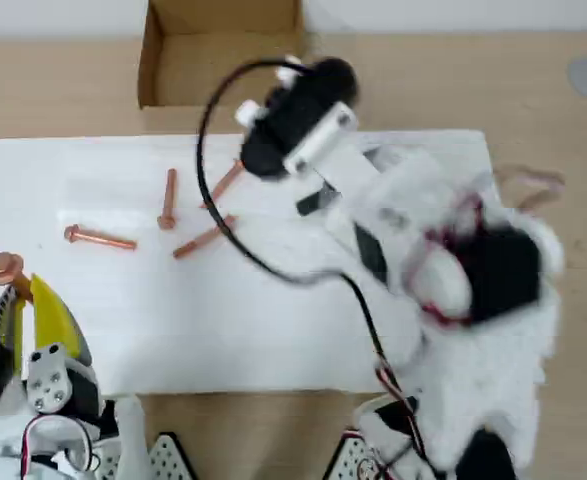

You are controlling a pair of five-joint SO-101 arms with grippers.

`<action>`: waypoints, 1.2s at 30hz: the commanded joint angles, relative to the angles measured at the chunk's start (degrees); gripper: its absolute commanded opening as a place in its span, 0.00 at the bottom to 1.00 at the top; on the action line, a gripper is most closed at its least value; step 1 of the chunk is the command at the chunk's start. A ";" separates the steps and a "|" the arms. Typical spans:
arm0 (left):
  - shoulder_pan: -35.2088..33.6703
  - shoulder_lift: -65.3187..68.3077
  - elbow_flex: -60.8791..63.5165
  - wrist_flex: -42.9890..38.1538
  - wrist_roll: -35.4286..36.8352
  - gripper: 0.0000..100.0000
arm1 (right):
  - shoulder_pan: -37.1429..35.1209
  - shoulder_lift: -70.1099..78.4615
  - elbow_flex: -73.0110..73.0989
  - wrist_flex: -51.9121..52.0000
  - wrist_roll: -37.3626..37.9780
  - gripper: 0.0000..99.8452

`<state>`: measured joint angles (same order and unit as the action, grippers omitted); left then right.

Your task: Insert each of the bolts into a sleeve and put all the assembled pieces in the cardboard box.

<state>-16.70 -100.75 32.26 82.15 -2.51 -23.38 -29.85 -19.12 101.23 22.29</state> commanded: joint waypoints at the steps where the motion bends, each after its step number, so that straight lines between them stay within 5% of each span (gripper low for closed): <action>1: -0.44 -0.13 2.46 -5.71 4.66 0.01 | -0.66 -10.95 1.19 -1.23 -1.05 0.01; 7: -0.35 0.13 9.58 -17.32 10.02 0.01 | -0.40 -30.29 11.82 -7.38 -1.05 0.01; 13: -0.26 0.13 13.63 -23.30 13.27 0.01 | -0.40 -50.07 43.38 -18.11 -2.02 0.01; 22: 9.49 0.13 13.36 -24.70 14.51 0.01 | -1.36 -75.30 84.44 -48.70 -30.42 0.01; 36: 25.49 -0.13 16.53 -28.22 7.47 0.01 | -30.90 -80.31 104.04 -60.31 -31.47 0.01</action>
<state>5.89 -100.75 48.44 54.90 5.76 -49.32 -103.52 83.82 44.00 -8.66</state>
